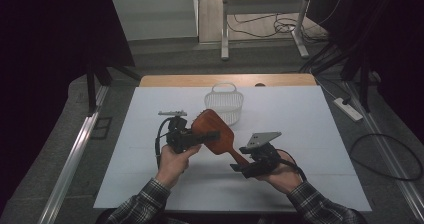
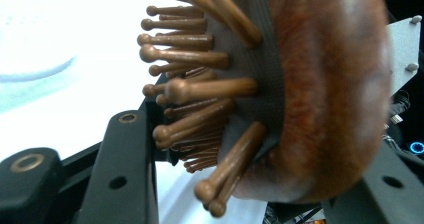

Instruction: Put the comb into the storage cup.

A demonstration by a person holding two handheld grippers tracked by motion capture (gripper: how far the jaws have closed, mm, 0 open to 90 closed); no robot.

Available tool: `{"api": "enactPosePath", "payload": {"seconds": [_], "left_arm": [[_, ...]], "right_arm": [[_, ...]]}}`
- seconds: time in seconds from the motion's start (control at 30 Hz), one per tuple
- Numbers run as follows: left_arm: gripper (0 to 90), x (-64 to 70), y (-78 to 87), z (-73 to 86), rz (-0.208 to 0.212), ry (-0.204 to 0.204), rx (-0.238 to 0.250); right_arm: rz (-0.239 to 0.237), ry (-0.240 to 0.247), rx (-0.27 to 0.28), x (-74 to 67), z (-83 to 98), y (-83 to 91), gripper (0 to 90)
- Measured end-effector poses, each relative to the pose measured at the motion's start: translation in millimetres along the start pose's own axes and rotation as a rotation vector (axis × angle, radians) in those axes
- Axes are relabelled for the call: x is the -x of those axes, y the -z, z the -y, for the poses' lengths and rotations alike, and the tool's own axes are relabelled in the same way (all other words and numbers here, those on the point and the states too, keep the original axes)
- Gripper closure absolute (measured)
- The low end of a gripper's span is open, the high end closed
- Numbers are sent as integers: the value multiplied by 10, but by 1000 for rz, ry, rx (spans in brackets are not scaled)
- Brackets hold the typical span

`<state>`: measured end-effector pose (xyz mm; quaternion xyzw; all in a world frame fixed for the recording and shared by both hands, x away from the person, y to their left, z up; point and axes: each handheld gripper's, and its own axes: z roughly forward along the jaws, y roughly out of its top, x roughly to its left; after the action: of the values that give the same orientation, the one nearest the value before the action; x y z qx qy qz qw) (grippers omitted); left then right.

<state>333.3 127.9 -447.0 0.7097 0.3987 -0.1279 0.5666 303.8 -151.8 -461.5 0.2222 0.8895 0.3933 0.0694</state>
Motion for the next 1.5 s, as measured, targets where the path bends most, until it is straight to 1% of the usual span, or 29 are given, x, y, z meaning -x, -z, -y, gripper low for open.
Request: {"api": "enactPosePath", "payload": {"seconds": [0.1,0.13,0.2,0.33,0.4,0.47,0.5,0.57,0.67,0.73,0.83,0.9,1.07,1.3,1.4,1.5], "left_arm": [[519,3,5,-7,-9,-11,-2],[519,9,11,-12,-19,-17,-4],[518,13,17,-19,-28,-26,-7],[518,25,38,-48,-54,-45,-12],[518,29,42,-53,-58,-48,-10],[517,32,58,-72,-71,-61,-15],[517,32,58,-72,-71,-61,-15],[516,35,69,-80,-85,-71,-16],[516,31,83,-87,-93,-76,-16],[516,29,97,-92,-97,-75,-12],[516,26,116,-106,-102,-77,-9],[515,22,128,-121,-105,-80,-7],[515,17,144,-151,-112,-86,-3],[514,20,166,-209,-121,-98,6],[514,10,181,-238,-123,-97,13],[514,-21,191,-261,-110,-87,13]], "right_arm": [[-7,-8,-13,6,4,5,294],[-7,-13,-18,6,6,10,292],[-22,-27,-18,16,11,30,269],[-19,-42,-17,42,18,66,221],[-20,-50,-20,49,20,75,208],[-10,-61,-20,70,26,95,145],[-10,-61,-20,70,26,95,145],[-6,-66,-33,82,38,99,95],[1,-74,-52,93,60,105,48],[3,-74,-50,92,63,110,38],[13,-70,-48,95,77,130,0],[16,-67,-52,98,85,134,0],[52,-47,-65,103,147,174,0],[53,-47,-58,111,185,222,0],[48,-54,-58,119,210,253,0],[41,-60,-57,132,238,287,0]]}}
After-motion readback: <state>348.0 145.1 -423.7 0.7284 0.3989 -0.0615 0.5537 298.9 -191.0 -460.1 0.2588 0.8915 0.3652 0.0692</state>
